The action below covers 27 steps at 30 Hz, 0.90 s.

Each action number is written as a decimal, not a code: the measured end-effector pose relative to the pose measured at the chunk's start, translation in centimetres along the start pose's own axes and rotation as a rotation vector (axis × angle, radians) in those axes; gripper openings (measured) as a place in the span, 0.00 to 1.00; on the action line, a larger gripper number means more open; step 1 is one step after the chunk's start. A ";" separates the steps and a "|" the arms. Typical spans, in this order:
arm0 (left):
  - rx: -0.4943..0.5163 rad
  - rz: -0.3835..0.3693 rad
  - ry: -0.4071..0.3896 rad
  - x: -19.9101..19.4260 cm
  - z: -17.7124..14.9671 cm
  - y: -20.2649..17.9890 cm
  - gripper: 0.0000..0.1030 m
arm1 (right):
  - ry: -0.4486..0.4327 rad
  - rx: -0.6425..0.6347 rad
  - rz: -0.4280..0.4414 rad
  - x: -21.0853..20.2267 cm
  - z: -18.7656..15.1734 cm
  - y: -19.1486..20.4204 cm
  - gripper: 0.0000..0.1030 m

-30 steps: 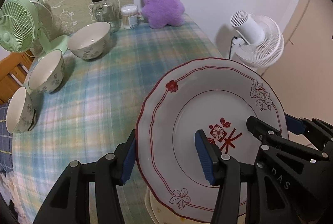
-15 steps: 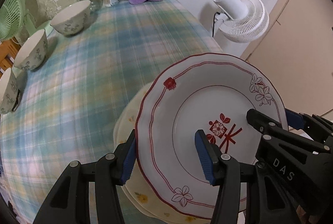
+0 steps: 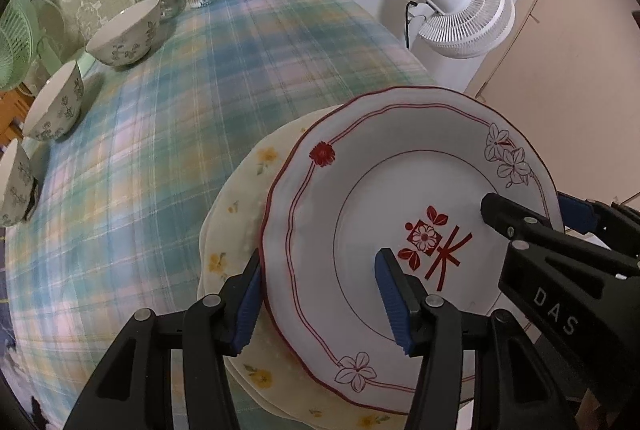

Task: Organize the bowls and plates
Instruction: 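Carry the red-rimmed plate with both grippers over the yellow-flower plates, then lower the red-rimmed plate onto the yellow-flower plate stack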

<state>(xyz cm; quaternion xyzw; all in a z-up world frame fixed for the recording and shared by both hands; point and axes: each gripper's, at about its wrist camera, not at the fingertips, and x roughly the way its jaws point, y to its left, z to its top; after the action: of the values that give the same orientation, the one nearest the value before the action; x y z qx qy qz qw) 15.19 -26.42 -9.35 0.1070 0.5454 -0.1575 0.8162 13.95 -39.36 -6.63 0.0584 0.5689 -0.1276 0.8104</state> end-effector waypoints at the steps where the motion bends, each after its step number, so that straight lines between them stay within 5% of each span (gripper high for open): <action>1: -0.001 0.002 0.000 0.0 0.0 0.0 0.54 | 0.001 -0.001 0.002 0.1 0.0 -0.1 0.49; 14: -0.007 0.029 -0.002 0.0 0.1 -0.3 0.56 | -0.003 0.011 0.041 -0.3 0.2 -1.2 0.50; 16: -0.009 0.034 -0.001 0.0 0.1 -0.3 0.56 | -0.013 0.026 0.044 -0.8 0.3 -1.6 0.47; 20: -0.014 0.044 0.001 0.1 0.1 -0.4 0.56 | -0.029 0.022 0.050 -1.3 0.8 -1.8 0.24; 27: -0.013 0.085 0.037 0.2 0.4 -0.8 0.58 | -0.018 -0.029 0.028 -1.1 1.2 -1.4 0.22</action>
<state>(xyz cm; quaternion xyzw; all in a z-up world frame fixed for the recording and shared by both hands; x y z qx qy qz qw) 15.25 -27.34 -9.36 0.1278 0.5566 -0.1175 0.8125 14.28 -40.80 -5.13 0.0533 0.5624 -0.1085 0.8180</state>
